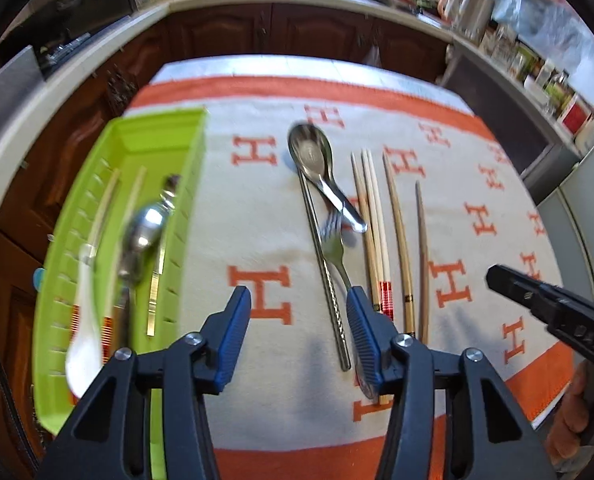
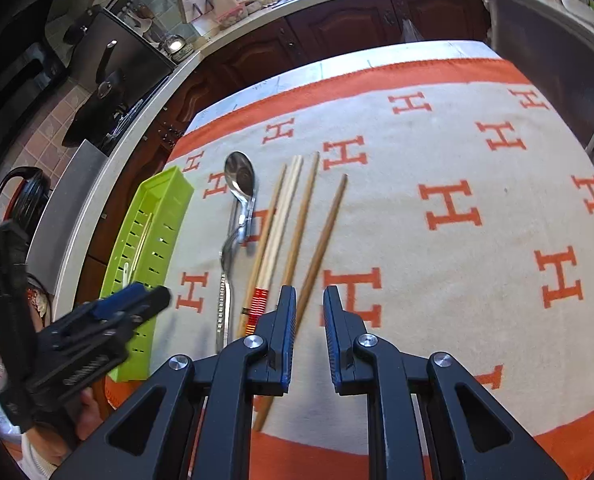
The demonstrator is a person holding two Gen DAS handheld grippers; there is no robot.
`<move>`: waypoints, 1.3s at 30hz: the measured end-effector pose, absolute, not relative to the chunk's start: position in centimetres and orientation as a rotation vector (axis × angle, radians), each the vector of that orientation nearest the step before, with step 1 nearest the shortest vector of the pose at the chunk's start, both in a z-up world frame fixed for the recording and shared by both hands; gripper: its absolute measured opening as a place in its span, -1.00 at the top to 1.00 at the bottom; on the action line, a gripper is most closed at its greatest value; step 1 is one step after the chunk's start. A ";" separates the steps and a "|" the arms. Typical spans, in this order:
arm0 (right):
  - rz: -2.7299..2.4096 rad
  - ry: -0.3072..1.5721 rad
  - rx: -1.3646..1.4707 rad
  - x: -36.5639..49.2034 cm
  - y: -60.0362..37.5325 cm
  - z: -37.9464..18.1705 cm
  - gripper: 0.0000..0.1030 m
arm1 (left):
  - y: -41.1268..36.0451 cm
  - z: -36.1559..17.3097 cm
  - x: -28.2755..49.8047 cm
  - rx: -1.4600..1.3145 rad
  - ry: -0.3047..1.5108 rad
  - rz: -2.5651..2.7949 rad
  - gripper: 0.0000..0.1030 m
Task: Organize utensils
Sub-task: 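Move both tools back over the remaining utensils, then grasp the twisted metal chopstick with the left tool while the right reaches for a wooden chopstick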
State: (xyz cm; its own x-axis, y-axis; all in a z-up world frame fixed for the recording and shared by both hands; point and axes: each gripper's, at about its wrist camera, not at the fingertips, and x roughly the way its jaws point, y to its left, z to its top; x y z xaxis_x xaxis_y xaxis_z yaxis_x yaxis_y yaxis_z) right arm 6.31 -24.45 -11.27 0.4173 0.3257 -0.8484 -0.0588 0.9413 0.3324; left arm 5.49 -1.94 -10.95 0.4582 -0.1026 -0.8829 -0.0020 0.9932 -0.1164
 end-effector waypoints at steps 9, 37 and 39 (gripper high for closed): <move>0.252 1.138 0.309 6.8 -26.4 -13.4 0.72 | -3.1 -14.1 7.0 -0.085 1.175 -0.034 0.08; 0.260 1.184 0.256 8.3 -23.4 -16.2 0.51 | -2.9 -14.1 9.1 -0.111 1.095 -0.018 0.94; 0.257 1.181 0.254 8.4 -23.2 -16.1 0.50 | -2.3 -12.9 8.3 -0.123 1.071 -0.021 0.94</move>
